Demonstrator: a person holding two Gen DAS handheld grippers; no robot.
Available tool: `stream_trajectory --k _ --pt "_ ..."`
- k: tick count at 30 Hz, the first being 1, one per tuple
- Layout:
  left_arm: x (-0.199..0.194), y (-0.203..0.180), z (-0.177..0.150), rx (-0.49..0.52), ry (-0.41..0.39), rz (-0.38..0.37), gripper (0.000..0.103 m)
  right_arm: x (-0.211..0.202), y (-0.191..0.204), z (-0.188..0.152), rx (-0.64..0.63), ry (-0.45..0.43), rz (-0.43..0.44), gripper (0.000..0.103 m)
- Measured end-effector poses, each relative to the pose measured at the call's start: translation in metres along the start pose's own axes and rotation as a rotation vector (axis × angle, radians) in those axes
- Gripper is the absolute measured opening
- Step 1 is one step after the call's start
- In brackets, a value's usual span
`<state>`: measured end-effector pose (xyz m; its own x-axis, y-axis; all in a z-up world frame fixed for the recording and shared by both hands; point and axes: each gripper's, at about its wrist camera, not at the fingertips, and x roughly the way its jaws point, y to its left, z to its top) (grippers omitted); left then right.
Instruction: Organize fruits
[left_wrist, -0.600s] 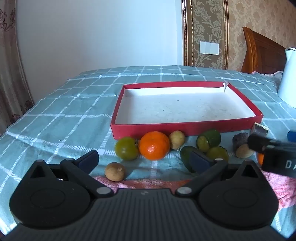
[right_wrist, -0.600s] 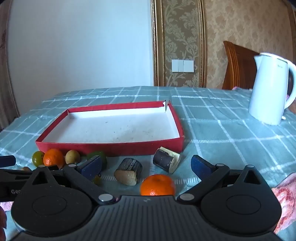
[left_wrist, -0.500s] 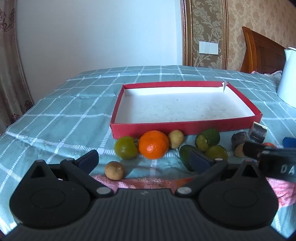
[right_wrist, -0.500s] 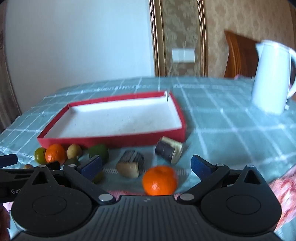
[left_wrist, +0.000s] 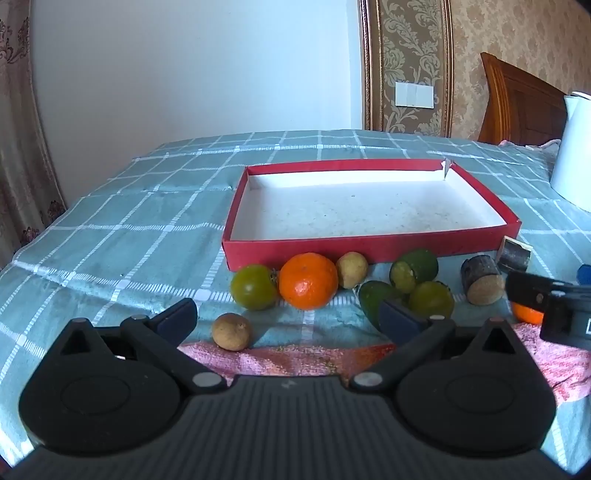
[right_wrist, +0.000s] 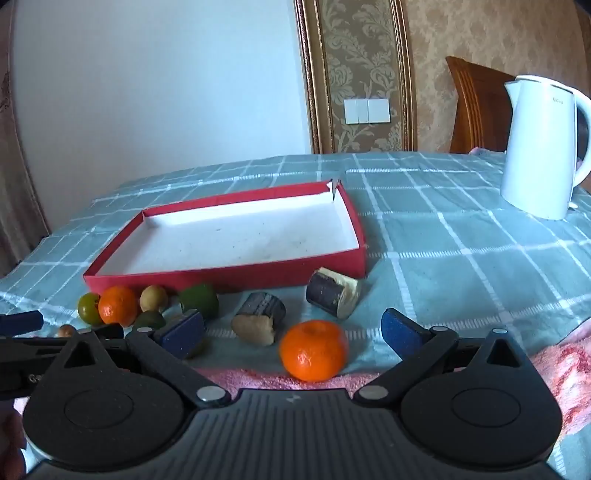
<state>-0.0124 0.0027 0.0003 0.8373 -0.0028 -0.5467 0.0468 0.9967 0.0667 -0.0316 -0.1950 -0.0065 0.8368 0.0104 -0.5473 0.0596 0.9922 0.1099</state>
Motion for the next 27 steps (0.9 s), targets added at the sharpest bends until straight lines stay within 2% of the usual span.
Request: stream_trajectory --k 5,9,20,27 --pt "-0.001 0.000 -0.002 -0.004 0.009 -0.021 0.103 -0.013 0.002 -0.004 -0.027 -0.095 -0.068 0.103" --pt "-0.003 0.000 -0.002 -0.005 -0.002 -0.029 0.103 -0.014 -0.004 -0.003 0.003 -0.110 -0.080 0.103" --pt "0.003 0.003 -0.006 -0.017 0.011 -0.047 0.103 0.003 -0.001 -0.005 -0.046 -0.035 -0.100 0.103" --pt "0.003 0.005 -0.007 -0.018 0.010 -0.047 0.103 0.009 -0.004 -0.006 -0.029 0.000 -0.073 0.103"
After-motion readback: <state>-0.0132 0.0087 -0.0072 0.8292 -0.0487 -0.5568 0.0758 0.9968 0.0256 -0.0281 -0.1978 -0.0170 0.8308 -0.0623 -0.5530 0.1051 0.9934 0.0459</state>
